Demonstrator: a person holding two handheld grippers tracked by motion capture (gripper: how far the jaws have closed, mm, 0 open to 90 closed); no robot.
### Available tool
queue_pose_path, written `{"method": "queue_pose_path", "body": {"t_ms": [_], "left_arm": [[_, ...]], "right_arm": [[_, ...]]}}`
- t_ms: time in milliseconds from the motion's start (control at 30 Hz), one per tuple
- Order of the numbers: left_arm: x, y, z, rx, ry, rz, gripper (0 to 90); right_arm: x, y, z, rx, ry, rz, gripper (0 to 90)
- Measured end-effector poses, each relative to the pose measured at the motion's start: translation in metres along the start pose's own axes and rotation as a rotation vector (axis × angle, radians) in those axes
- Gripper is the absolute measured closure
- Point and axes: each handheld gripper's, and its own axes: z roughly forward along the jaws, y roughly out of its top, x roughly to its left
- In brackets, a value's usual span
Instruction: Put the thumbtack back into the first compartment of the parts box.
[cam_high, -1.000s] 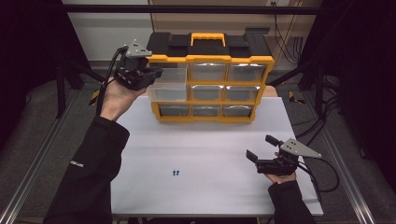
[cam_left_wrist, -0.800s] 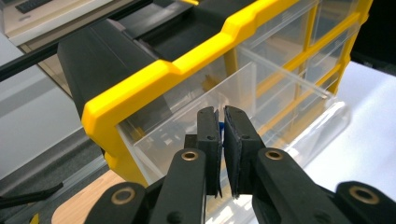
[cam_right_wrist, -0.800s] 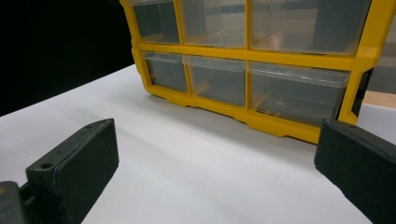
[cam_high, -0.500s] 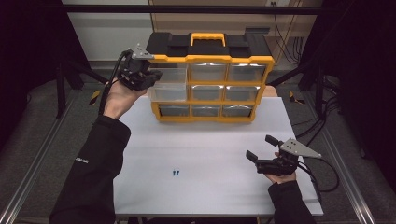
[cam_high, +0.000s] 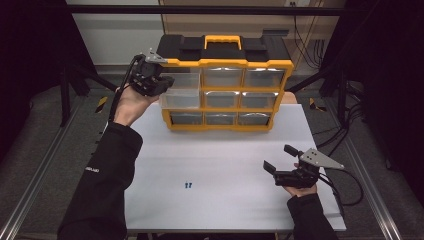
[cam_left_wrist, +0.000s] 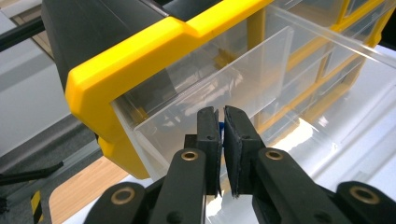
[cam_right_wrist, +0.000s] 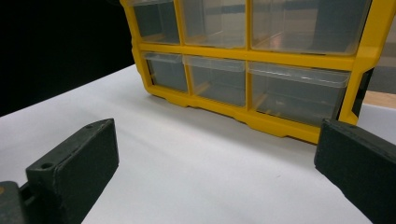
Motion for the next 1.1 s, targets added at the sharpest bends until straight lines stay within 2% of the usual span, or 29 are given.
{"method": "queue_pose_path", "body": {"t_ms": [100, 233, 400, 467, 633, 767, 800, 833, 967, 1100], "left_arm": [[0.0, 0.001, 0.001, 0.01, -0.001, 0.005, 84.4], [0.0, 0.001, 0.002, 0.002, 0.008, -0.009, 83.1], [-0.001, 0.002, -0.002, -0.008, 0.011, -0.016, 74.9], [-0.001, 0.003, -0.003, -0.005, 0.016, -0.016, 71.5], [-0.001, 0.003, -0.013, -0.046, 0.015, -0.024, 64.0], [-0.001, 0.003, -0.022, -0.084, 0.011, -0.029, 54.4], [-0.003, 0.003, -0.024, -0.094, 0.014, -0.038, 50.2], [-0.003, 0.002, -0.027, -0.092, 0.017, -0.027, 45.4], [-0.005, -0.001, -0.036, -0.128, 0.009, -0.032, 30.9], [-0.006, -0.005, -0.044, -0.147, 0.01, -0.031, 21.4]], "right_arm": [[0.0, 0.0, 0.0, 0.0, 0.001, 0.0, 0.4], [0.0, 0.0, 0.0, 0.0, -0.001, 0.001, 0.4], [-0.001, 0.0, 0.0, -0.004, 0.005, -0.01, 0.4], [0.0, 0.0, 0.0, -0.001, -0.002, 0.0, 0.4], [-0.001, 0.0, -0.001, -0.004, 0.002, -0.01, 0.4], [0.0, 0.0, -0.001, -0.002, -0.004, 0.001, 0.4], [0.0, 0.0, -0.001, -0.002, -0.005, 0.003, 0.4], [0.0, 0.0, -0.001, -0.002, -0.005, 0.003, 0.4], [0.0, 0.0, -0.001, -0.001, -0.006, 0.001, 0.4], [-0.001, 0.0, -0.001, -0.002, -0.004, -0.005, 0.4]]}}
